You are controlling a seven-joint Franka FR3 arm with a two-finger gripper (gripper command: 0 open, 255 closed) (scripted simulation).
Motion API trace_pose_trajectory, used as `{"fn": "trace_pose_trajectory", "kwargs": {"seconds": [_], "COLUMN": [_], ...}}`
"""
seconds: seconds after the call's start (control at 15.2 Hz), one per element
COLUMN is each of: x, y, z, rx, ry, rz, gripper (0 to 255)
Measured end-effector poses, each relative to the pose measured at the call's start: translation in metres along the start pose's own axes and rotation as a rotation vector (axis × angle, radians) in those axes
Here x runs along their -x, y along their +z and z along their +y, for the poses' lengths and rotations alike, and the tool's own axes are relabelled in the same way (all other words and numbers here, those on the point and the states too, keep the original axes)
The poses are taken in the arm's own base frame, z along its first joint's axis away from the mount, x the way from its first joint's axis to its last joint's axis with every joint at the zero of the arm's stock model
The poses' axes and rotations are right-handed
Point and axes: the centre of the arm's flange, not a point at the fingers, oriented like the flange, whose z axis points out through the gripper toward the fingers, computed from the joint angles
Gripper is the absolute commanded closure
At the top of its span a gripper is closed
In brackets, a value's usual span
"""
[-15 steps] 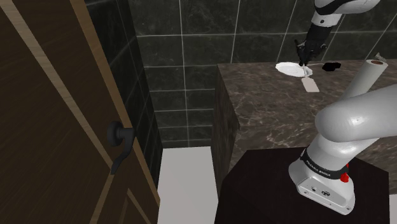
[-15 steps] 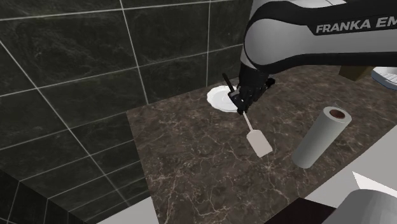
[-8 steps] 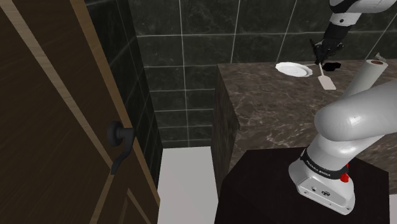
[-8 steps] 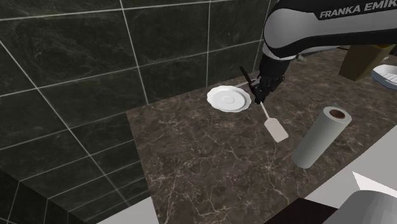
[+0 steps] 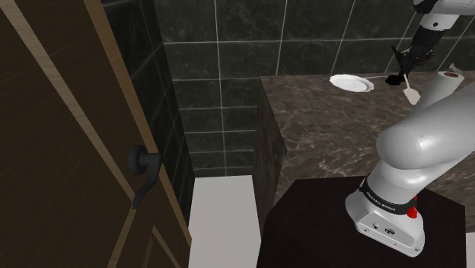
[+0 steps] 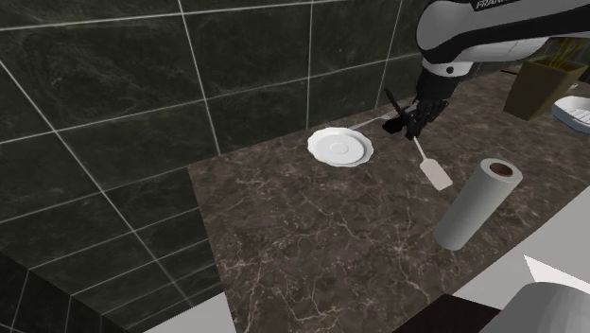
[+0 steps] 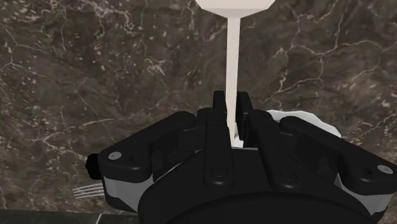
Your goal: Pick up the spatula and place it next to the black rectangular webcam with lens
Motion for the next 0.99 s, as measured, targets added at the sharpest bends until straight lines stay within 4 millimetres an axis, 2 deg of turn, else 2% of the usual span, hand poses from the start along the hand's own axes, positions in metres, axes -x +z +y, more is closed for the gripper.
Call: {"fn": "trace_pose_trajectory", "kwargs": {"seconds": [0.26,0.66,0.79,0.99], "x": [-0.012,-0.023,-0.029,-0.030], "y": [-0.003,-0.001,-0.001,0.010], "z": [0.048,0.132,0.152,0.159], "rx": [-0.001,0.005,0.004,0.002], "ry": [0.000,0.007,0.002,-0.002], "rz": [-0.001,-0.005,-0.003,0.000], "gripper": [255,255,255,255]}}
